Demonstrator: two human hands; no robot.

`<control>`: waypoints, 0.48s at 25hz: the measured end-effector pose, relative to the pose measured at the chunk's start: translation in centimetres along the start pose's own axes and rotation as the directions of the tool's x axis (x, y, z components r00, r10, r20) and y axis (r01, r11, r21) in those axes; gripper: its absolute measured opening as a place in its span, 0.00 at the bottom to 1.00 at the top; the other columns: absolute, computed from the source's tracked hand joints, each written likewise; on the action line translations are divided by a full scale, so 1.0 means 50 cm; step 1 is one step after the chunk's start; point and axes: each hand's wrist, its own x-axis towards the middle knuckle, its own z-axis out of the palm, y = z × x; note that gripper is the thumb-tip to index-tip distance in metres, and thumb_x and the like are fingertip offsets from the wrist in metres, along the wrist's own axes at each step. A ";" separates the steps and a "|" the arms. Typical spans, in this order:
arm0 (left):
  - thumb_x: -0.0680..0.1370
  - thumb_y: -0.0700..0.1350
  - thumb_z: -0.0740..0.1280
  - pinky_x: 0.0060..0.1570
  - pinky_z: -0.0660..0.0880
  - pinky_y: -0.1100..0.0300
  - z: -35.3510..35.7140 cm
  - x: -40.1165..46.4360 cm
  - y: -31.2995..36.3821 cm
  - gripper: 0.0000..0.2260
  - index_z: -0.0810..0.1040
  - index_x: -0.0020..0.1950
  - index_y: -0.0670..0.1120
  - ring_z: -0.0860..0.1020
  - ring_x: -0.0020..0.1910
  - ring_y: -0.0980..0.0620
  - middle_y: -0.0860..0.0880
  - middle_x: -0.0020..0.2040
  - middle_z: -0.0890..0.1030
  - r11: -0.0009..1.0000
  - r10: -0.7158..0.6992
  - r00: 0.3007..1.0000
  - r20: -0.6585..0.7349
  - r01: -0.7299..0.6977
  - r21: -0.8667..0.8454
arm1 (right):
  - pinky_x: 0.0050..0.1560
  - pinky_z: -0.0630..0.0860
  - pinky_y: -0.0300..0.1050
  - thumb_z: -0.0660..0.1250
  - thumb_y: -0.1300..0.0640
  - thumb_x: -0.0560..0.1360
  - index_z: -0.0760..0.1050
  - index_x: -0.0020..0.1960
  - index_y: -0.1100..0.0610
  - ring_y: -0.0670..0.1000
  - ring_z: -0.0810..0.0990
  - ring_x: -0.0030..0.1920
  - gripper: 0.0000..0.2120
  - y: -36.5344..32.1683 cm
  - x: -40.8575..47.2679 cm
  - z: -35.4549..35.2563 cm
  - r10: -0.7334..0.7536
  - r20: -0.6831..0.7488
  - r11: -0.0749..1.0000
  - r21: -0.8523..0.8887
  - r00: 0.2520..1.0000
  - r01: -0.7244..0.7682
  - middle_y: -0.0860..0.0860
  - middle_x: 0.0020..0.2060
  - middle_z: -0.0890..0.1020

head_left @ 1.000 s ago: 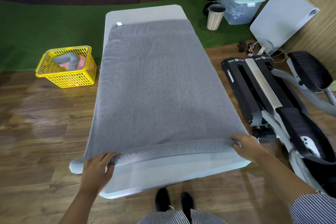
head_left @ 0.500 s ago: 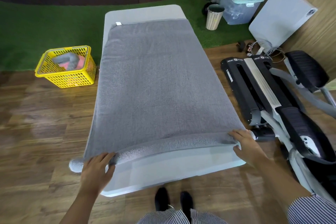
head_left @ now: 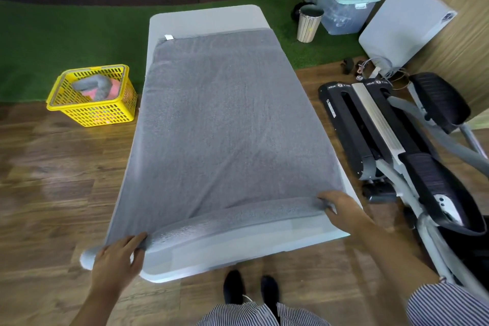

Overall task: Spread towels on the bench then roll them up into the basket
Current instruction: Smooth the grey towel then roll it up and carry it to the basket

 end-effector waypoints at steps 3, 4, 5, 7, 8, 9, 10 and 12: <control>0.70 0.49 0.56 0.37 0.74 0.49 0.009 0.019 0.025 0.17 0.80 0.52 0.50 0.80 0.39 0.46 0.51 0.43 0.81 0.995 0.070 0.996 -0.049 -0.073 -0.065 | 0.59 0.73 0.47 0.63 0.63 0.73 0.76 0.59 0.56 0.55 0.77 0.56 0.16 0.020 -0.008 -0.021 0.097 0.032 0.992 -0.080 0.995 -0.094 0.53 0.56 0.80; 0.70 0.48 0.56 0.37 0.74 0.49 0.010 0.024 0.028 0.17 0.80 0.53 0.50 0.78 0.40 0.47 0.51 0.45 0.79 0.992 0.080 0.994 -0.072 -0.087 -0.090 | 0.58 0.73 0.47 0.63 0.63 0.72 0.75 0.60 0.55 0.54 0.76 0.56 0.17 0.017 -0.009 -0.022 0.094 0.019 0.991 -0.100 0.995 -0.092 0.51 0.56 0.79; 0.70 0.47 0.57 0.38 0.74 0.48 0.010 0.027 0.030 0.17 0.79 0.54 0.48 0.76 0.42 0.47 0.48 0.47 0.79 0.990 0.085 0.991 -0.100 -0.095 -0.106 | 0.57 0.72 0.47 0.63 0.64 0.72 0.74 0.60 0.55 0.54 0.75 0.56 0.17 0.014 -0.012 -0.018 0.073 -0.012 0.991 -0.113 0.997 -0.074 0.51 0.56 0.78; 0.72 0.46 0.58 0.42 0.75 0.45 0.011 0.026 0.036 0.15 0.78 0.53 0.44 0.74 0.46 0.47 0.44 0.49 0.79 0.988 0.100 0.980 -0.170 -0.118 -0.096 | 0.57 0.71 0.49 0.65 0.69 0.70 0.75 0.58 0.58 0.55 0.74 0.55 0.18 0.013 -0.020 -0.004 0.003 -0.123 0.992 -0.128 0.992 -0.019 0.52 0.54 0.77; 0.73 0.46 0.58 0.45 0.75 0.43 0.013 0.023 0.041 0.14 0.78 0.52 0.43 0.74 0.47 0.47 0.44 0.48 0.80 0.989 0.105 0.975 -0.195 -0.124 -0.086 | 0.57 0.73 0.52 0.66 0.71 0.68 0.76 0.57 0.60 0.56 0.74 0.54 0.18 0.015 -0.023 0.002 -0.027 -0.176 0.990 -0.144 0.984 0.001 0.54 0.53 0.77; 0.73 0.46 0.57 0.48 0.74 0.43 0.016 0.021 0.042 0.15 0.79 0.52 0.42 0.76 0.47 0.46 0.44 0.48 0.81 0.990 0.098 0.976 -0.194 -0.116 -0.083 | 0.56 0.75 0.55 0.67 0.72 0.67 0.78 0.56 0.61 0.56 0.73 0.54 0.19 0.020 -0.025 0.009 -0.059 -0.221 0.986 -0.164 0.974 0.023 0.56 0.52 0.79; 0.73 0.47 0.58 0.51 0.74 0.42 0.022 0.021 0.040 0.17 0.80 0.52 0.42 0.78 0.47 0.45 0.45 0.49 0.81 0.992 0.083 0.981 -0.175 -0.099 -0.081 | 0.58 0.74 0.59 0.69 0.73 0.66 0.78 0.56 0.63 0.55 0.73 0.55 0.20 0.026 -0.026 0.014 -0.083 -0.239 0.983 -0.177 0.967 0.041 0.57 0.52 0.79; 0.69 0.52 0.58 0.58 0.71 0.43 0.030 0.025 0.036 0.21 0.81 0.54 0.42 0.78 0.49 0.45 0.47 0.50 0.82 0.997 0.054 0.996 -0.074 -0.057 -0.049 | 0.68 0.63 0.57 0.69 0.71 0.66 0.77 0.60 0.64 0.52 0.70 0.60 0.22 0.033 -0.029 0.016 -0.079 -0.198 0.984 -0.171 0.977 0.045 0.57 0.56 0.79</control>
